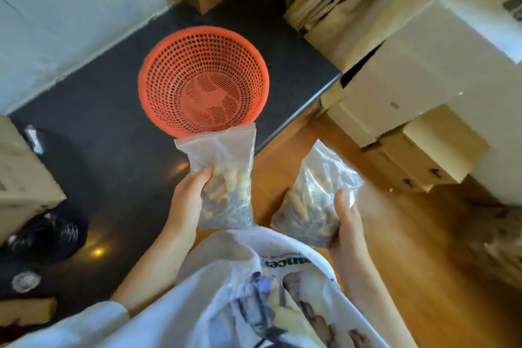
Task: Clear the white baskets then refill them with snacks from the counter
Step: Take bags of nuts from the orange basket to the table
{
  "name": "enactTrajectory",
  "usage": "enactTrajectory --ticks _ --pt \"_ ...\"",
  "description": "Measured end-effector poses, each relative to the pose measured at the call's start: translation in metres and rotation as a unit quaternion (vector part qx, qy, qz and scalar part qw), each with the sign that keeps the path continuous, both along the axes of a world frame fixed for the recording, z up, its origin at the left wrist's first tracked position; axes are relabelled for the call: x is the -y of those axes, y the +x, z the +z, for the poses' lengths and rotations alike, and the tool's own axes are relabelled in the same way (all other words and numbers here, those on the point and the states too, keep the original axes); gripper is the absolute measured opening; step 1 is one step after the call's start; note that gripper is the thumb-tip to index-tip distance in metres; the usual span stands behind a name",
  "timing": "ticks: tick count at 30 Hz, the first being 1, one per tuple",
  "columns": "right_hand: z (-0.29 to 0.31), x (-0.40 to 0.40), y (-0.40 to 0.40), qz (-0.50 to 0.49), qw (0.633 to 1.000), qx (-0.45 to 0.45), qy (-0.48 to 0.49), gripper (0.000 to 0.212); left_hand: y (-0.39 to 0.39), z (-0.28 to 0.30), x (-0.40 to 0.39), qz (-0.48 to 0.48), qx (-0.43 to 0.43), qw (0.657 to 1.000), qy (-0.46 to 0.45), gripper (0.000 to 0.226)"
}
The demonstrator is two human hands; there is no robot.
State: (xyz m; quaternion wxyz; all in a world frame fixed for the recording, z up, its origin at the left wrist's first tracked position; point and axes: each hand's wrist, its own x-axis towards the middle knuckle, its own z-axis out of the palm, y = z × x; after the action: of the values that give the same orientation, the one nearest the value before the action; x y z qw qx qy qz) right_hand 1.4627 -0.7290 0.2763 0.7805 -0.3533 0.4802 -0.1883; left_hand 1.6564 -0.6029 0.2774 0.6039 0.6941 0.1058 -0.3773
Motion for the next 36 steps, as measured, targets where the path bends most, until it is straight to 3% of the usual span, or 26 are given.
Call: enactTrajectory --ticks 2,6,10,15,18,23,31,36 --pt "0.005 -0.023 -0.032 -0.016 0.999 -0.010 -0.043 0.055 -0.014 0.003 -0.006 -0.055 0.014 0.998 0.014 0.027" --pt "0.014 -0.065 -0.092 -0.069 0.993 -0.025 -0.094 0.077 -0.038 0.009 0.002 -0.174 0.039 0.984 0.013 0.017" --pt "0.020 -0.109 -0.148 -0.180 0.975 -0.063 -0.114 0.074 -0.078 0.020 0.029 -0.297 0.067 0.953 0.001 0.013" --pt "0.024 -0.177 -0.219 -0.358 0.922 -0.082 -0.124 0.053 -0.173 0.034 0.042 -0.481 0.077 0.873 -0.036 0.015" --pt "0.028 -0.233 -0.271 -0.471 0.872 -0.079 -0.106 0.039 -0.255 0.039 0.023 -0.580 0.086 0.808 -0.065 0.019" --pt "0.035 -0.338 -0.360 -0.603 0.787 -0.094 -0.089 0.037 -0.391 0.036 -0.047 -0.698 0.065 0.709 -0.072 0.021" --pt "0.025 -0.498 -0.449 -0.763 0.634 -0.117 -0.056 0.050 -0.567 0.030 -0.178 -0.831 0.057 0.546 -0.093 0.034" --pt "0.010 -0.570 -0.476 -0.848 0.521 -0.086 -0.034 0.053 -0.634 0.037 -0.226 -0.866 0.074 0.486 -0.090 0.038"
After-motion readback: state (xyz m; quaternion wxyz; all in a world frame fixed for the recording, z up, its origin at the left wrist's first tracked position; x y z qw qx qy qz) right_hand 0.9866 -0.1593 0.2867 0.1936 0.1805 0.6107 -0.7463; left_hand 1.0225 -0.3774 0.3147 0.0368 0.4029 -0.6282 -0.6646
